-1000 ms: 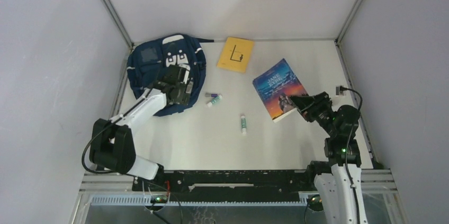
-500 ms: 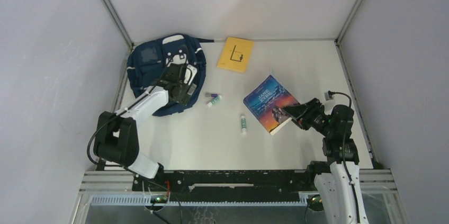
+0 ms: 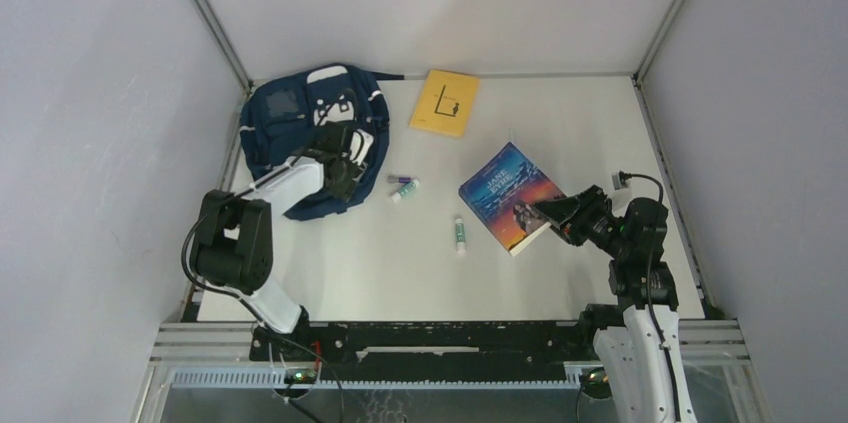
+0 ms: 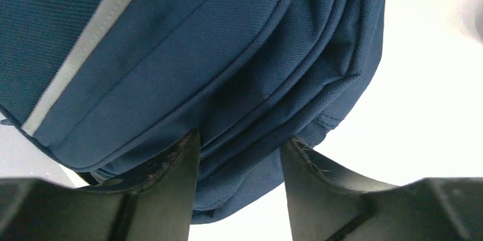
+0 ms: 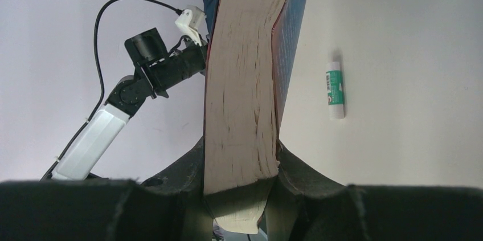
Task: Pack the student bag
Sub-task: Place the book in the student bag.
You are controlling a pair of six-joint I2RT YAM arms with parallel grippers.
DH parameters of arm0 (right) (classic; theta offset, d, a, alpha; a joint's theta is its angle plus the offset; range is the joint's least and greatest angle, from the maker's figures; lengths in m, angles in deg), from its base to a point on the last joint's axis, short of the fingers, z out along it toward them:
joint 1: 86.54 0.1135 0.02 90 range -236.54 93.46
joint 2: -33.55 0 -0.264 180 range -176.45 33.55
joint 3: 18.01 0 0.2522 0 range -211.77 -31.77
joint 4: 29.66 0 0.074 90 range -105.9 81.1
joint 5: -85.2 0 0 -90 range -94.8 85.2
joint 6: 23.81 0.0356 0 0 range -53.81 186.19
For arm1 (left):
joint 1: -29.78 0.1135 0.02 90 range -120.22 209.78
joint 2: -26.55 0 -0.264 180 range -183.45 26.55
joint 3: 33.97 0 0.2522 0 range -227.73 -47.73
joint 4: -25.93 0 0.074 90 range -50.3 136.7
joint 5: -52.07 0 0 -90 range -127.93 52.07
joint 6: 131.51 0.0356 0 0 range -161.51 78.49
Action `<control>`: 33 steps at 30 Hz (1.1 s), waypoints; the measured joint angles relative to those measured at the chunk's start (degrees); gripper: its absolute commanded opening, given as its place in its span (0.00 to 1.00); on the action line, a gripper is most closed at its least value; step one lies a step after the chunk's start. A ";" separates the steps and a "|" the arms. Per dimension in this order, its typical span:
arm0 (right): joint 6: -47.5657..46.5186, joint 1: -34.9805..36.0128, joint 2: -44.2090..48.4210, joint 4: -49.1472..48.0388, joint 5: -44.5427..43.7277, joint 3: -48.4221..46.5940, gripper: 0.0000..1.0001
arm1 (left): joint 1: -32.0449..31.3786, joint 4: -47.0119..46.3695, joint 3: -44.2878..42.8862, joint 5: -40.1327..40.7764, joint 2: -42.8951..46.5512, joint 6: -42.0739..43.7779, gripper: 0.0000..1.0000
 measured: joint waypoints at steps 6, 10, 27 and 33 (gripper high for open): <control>0.00 0.13 0.11 0.00 -0.09 0.00 0.00 | 0.00 -0.33 -1.81 2.38 0.00 -1.73 0.04; 0.00 0.70 -0.20 -0.04 -0.22 0.00 0.00 | 0.00 -0.33 -2.08 3.61 0.79 -2.23 0.00; -0.13 10.03 -3.08 -3.69 -4.74 0.00 0.00 | -0.33 23.98 -21.31 10.36 4.63 -20.74 0.00; 0.61 26.23 -9.68 -10.99 -12.02 0.00 0.00 | -0.17 31.93 -31.23 7.65 5.38 -27.91 0.00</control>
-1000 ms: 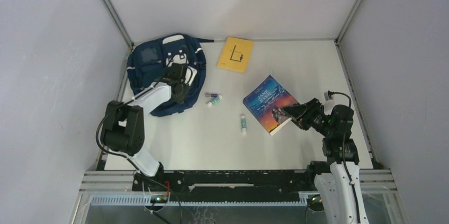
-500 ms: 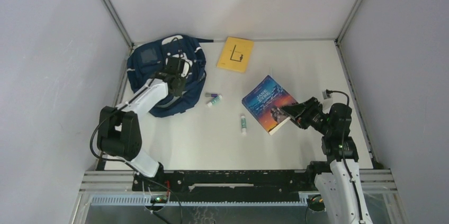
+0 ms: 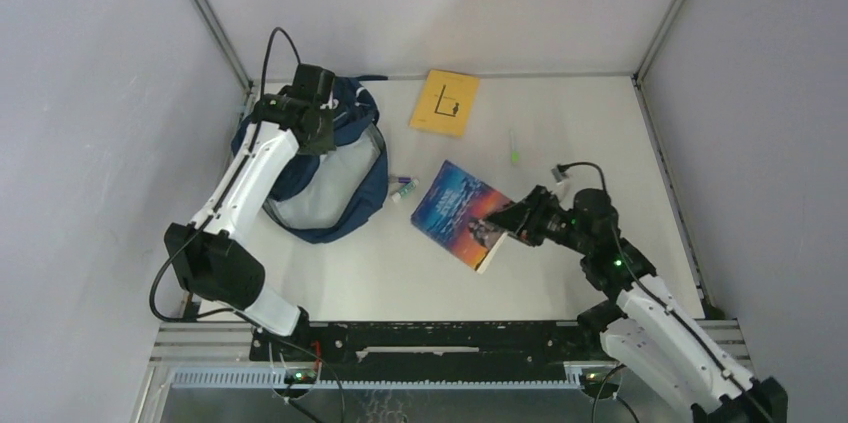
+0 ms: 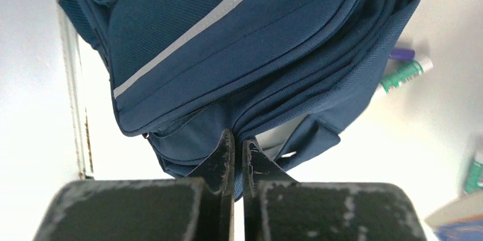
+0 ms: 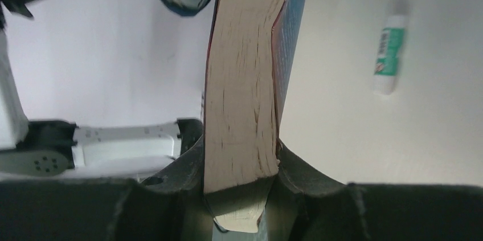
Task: Pack the student bag
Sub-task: Place the book in the student bag.
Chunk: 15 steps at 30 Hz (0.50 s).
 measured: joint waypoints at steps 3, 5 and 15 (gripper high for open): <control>0.31 7.21 -4.13 -3.54 -2.78 0.00 0.00 | 0.00 2.23 0.11 -2.91 0.11 -1.81 0.00; 0.57 9.07 -5.53 -4.57 -3.39 0.00 0.00 | 0.00 3.21 0.15 -4.39 0.11 -2.56 0.00; 3.43 15.67 -15.30 -14.25 -11.87 -0.90 0.00 | 0.00 2.91 4.72 -10.05 4.94 -5.03 0.00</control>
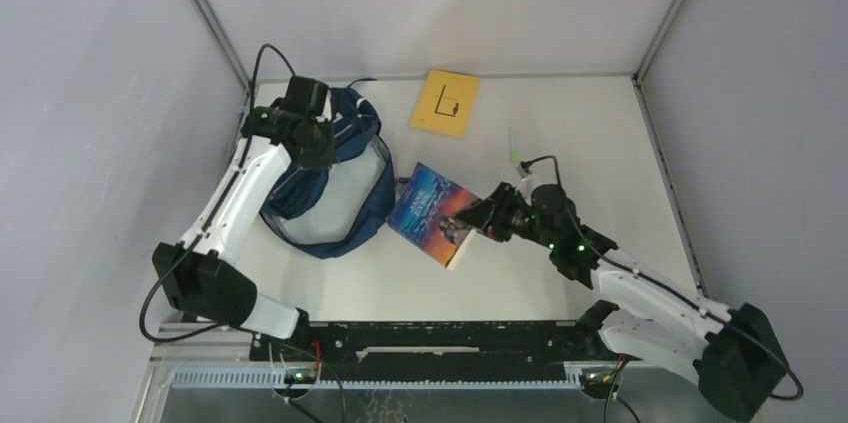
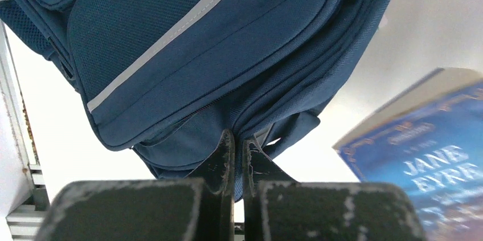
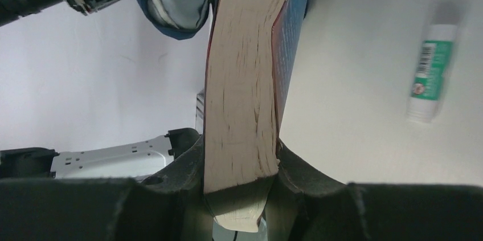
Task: Pack the student bag
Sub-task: Place the book in the student bag.
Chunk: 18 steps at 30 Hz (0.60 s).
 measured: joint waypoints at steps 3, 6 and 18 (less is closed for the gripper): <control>1.44 3.69 -6.36 -3.93 -1.14 -1.79 0.00 | 0.00 -0.02 0.72 -1.22 2.29 -0.68 0.00; 3.19 6.05 -13.16 -8.74 -1.29 -4.15 0.00 | 0.00 0.00 0.83 -1.90 3.89 -1.11 0.00; 12.02 10.19 -41.55 -26.10 -6.49 -20.33 0.00 | 0.00 -0.07 1.64 -3.82 6.05 -1.14 0.00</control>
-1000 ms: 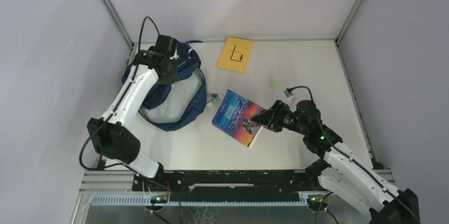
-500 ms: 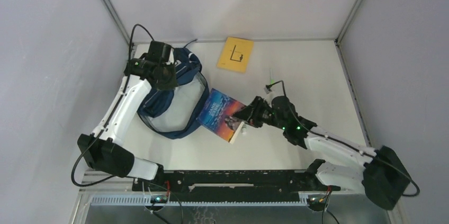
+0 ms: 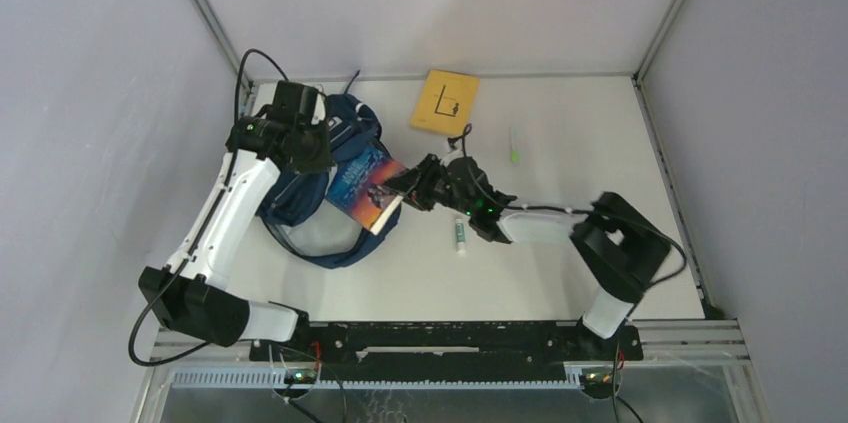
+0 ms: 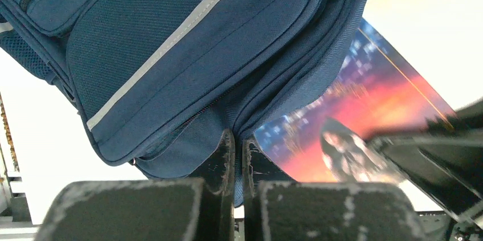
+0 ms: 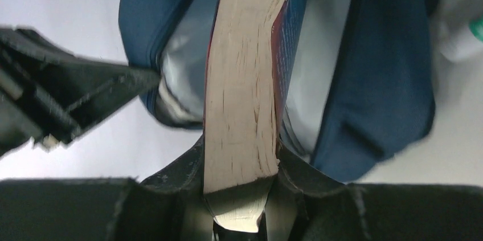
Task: Pack the student bag
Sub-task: Place the book in the student bag.
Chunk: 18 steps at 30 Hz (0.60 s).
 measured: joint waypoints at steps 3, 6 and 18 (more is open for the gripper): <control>1.95 0.22 -7.96 -6.23 -1.42 -4.42 0.00 | 0.00 0.07 0.33 -0.17 0.68 0.07 0.00; 4.55 0.11 -17.86 -14.16 -1.40 -10.34 0.00 | 0.00 0.04 0.33 -0.48 1.25 0.11 0.00; 6.14 -0.04 -39.36 -18.45 -1.57 -31.87 0.14 | 0.07 0.28 0.33 -2.05 2.05 0.57 0.00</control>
